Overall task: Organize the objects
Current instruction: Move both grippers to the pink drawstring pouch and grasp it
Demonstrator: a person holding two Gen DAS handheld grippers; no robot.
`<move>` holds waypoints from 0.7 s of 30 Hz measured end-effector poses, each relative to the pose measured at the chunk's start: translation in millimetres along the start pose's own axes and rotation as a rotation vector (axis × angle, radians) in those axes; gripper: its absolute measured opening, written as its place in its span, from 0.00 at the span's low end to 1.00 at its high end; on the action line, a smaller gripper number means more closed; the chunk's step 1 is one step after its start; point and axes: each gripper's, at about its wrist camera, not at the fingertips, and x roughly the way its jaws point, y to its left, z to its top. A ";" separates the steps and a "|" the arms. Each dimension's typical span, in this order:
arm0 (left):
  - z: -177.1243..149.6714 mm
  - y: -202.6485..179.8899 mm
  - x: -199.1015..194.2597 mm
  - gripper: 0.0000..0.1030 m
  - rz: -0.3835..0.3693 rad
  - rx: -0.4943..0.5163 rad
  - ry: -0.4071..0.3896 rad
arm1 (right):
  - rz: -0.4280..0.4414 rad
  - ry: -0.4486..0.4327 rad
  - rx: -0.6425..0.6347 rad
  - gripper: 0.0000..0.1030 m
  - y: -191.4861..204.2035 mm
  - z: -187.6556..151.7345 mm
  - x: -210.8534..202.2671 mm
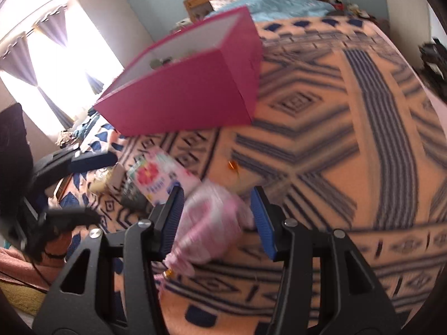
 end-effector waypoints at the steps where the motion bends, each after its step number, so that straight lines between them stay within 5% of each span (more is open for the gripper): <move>1: -3.3 -3.1 3.0 0.61 -0.011 0.000 0.011 | 0.007 0.008 0.014 0.51 -1.6 -3.4 0.6; 17: -35.3 -2.5 49.6 0.58 -0.074 -0.135 0.159 | 0.002 0.029 0.055 0.56 -4.7 -20.2 13.0; 21: -38.6 -0.4 57.6 0.51 -0.079 -0.155 0.183 | 0.020 0.022 0.063 0.47 -5.8 -20.7 13.3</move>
